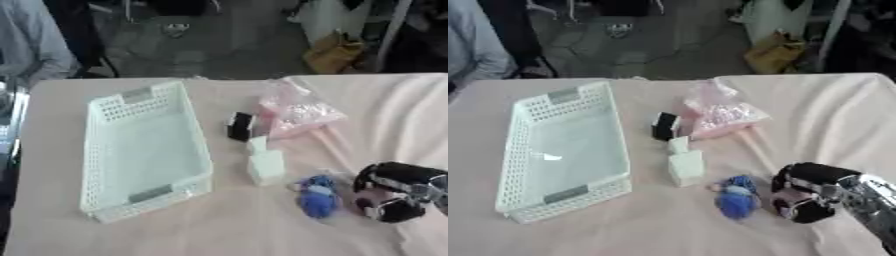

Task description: Pick up objects on the table and place them in the box.

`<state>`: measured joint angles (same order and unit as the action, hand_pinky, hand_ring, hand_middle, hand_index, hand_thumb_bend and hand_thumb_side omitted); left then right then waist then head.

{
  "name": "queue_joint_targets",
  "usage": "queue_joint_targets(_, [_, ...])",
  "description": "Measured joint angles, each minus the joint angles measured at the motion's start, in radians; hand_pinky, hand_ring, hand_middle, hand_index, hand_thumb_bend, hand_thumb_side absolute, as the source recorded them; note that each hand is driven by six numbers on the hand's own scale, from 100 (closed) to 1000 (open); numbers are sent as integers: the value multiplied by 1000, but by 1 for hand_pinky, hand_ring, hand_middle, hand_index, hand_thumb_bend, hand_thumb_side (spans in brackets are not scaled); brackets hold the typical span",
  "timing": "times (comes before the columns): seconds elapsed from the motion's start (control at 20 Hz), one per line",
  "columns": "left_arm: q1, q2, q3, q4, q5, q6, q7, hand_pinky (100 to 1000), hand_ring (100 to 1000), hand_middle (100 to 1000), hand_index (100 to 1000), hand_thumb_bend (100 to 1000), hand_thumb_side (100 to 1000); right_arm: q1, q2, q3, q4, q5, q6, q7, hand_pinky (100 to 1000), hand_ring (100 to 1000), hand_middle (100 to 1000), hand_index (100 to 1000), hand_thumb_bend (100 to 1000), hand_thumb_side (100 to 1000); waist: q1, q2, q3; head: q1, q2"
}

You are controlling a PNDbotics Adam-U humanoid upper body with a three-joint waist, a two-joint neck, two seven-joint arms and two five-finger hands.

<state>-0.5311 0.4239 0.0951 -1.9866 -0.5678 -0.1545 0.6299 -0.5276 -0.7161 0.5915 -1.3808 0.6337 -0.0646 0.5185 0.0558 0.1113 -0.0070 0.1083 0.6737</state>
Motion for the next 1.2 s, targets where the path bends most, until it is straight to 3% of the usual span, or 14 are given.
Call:
queue_joint_targets(0.1, [0, 0, 0, 0, 0, 0, 1, 827, 959, 889, 925, 100, 953, 0, 3, 0, 7, 9, -4, -6, 354, 383, 533, 676, 233, 286, 1, 0, 1, 0, 0])
queue_joint_targets(0.15, [0, 0, 0, 0, 0, 0, 1, 827, 958, 886, 922, 100, 952, 0, 6, -1, 11, 13, -6, -9, 275, 312, 460, 577, 232, 284, 1, 0, 1, 0, 0])
queue_joint_targets(0.2, [0, 0, 0, 0, 0, 0, 1, 827, 958, 886, 922, 100, 952, 2, 9, -1, 13, 18, -8, -13, 275, 312, 460, 577, 232, 284, 1, 0, 2, 0, 0])
queue_joint_targets(0.25, [0, 0, 0, 0, 0, 0, 1, 827, 958, 884, 920, 100, 951, 3, 10, -1, 16, 24, -10, -18, 201, 244, 393, 496, 235, 296, 1, 0, 3, 1, 0])
queue_joint_targets(0.3, [-1, 0, 0, 0, 0, 0, 2, 827, 958, 884, 920, 100, 951, 7, 13, -1, 19, 30, -12, -27, 201, 244, 393, 496, 235, 296, 2, 0, 6, 1, 0])
queue_joint_targets(0.35, [-1, 0, 0, 0, 0, 1, 2, 827, 958, 881, 917, 100, 950, 10, 17, 0, 21, 38, -14, -37, 100, 119, 259, 348, 233, 328, 3, 0, 8, 1, 0])
queue_joint_targets(0.55, [-1, -1, 1, 0, 0, 1, 5, 827, 957, 878, 915, 100, 948, 19, 31, -1, 33, 108, -31, -120, 100, 100, 126, 222, 224, 378, 5, 0, 12, 1, 0])
queue_joint_targets(0.7, [-3, -1, 1, 0, 0, 2, 7, 827, 958, 876, 912, 100, 947, 20, 42, -6, 55, 162, -42, -196, 100, 100, 100, 160, 328, 466, 7, 0, 14, 2, 0])
queue_joint_targets(0.75, [-4, -1, 1, 0, 0, 2, 7, 828, 957, 875, 911, 100, 945, 21, 44, -6, 63, 176, -46, -222, 100, 100, 100, 131, 339, 646, 8, 0, 14, 2, 0])
queue_joint_targets(0.8, [-5, -1, 1, 0, 0, 2, 7, 828, 957, 875, 911, 100, 945, 22, 46, -7, 70, 187, -48, -251, 100, 100, 100, 126, 342, 668, 10, 0, 14, 2, 0])
queue_joint_targets(0.95, [-7, -1, 1, 0, -2, 2, 7, 827, 958, 874, 910, 100, 940, 26, 53, -12, 92, 209, -50, -353, 100, 100, 100, 100, 244, 813, 11, 1, 17, 2, 0])
queue_joint_targets(1.0, [-7, -1, 1, 0, -2, 2, 7, 827, 958, 874, 910, 100, 940, 27, 55, -12, 98, 215, -51, -387, 100, 100, 100, 100, 244, 813, 11, 1, 19, 2, 0])
queue_joint_targets(1.05, [-7, -1, 1, 0, -2, 2, 8, 827, 958, 873, 909, 100, 939, 27, 57, -12, 105, 221, -53, -420, 100, 100, 100, 100, 125, 880, 11, 1, 20, 2, 0])
queue_joint_targets(1.2, [-7, -2, 1, 0, -3, 2, 8, 827, 957, 872, 909, 100, 938, 27, 62, -13, 124, 239, -62, -514, 100, 100, 100, 100, 100, 940, 11, 1, 21, 2, 0])
